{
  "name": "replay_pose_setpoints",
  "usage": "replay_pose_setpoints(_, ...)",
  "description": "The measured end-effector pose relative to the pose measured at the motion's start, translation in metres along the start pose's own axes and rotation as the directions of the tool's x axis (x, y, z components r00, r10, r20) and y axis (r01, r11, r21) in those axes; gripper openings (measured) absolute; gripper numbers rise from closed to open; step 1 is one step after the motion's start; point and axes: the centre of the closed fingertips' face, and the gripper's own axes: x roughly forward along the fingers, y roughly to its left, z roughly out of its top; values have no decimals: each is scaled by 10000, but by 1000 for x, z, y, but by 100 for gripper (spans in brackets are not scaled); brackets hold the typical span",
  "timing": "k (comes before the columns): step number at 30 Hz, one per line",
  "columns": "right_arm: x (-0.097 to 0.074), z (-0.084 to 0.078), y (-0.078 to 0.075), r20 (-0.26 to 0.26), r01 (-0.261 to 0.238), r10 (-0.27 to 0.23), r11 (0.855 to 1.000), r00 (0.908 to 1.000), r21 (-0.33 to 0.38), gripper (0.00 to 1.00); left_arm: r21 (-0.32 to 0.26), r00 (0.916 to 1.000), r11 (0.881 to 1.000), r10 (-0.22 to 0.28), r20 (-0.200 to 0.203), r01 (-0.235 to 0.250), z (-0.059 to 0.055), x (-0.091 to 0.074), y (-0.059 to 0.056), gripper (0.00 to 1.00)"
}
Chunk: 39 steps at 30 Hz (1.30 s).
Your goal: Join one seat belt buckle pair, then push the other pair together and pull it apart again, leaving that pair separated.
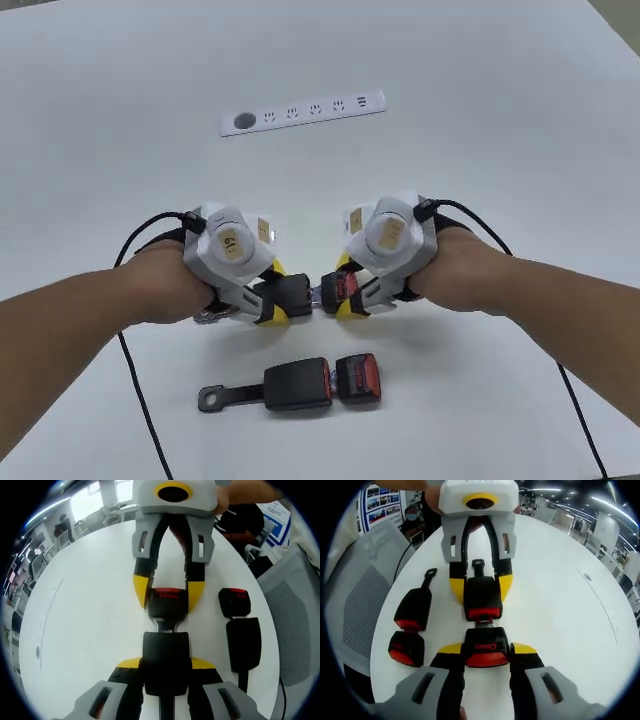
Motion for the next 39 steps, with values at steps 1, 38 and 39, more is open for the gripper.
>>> replay_pose_setpoints(1, -1, -2, 0, -51, 1, -1, 10000, 10000, -31, 33, 10, 10000, 10000, -5, -13, 5, 0, 0, 0, 33)
replay_pose_setpoints(38, -75, -95, -1, -1365, 444, -347, 9967, 9900, 681, 35, 27, 9998, 10000, 49, -201, -48, -4, 3, 1, 34)
replay_pose_setpoints(39, -75, -95, 1, -1409, 421, -323, 9968, 9895, 672, 35, 30, 9998, 10000, 52, -204, -52, -4, 3, 1, 34)
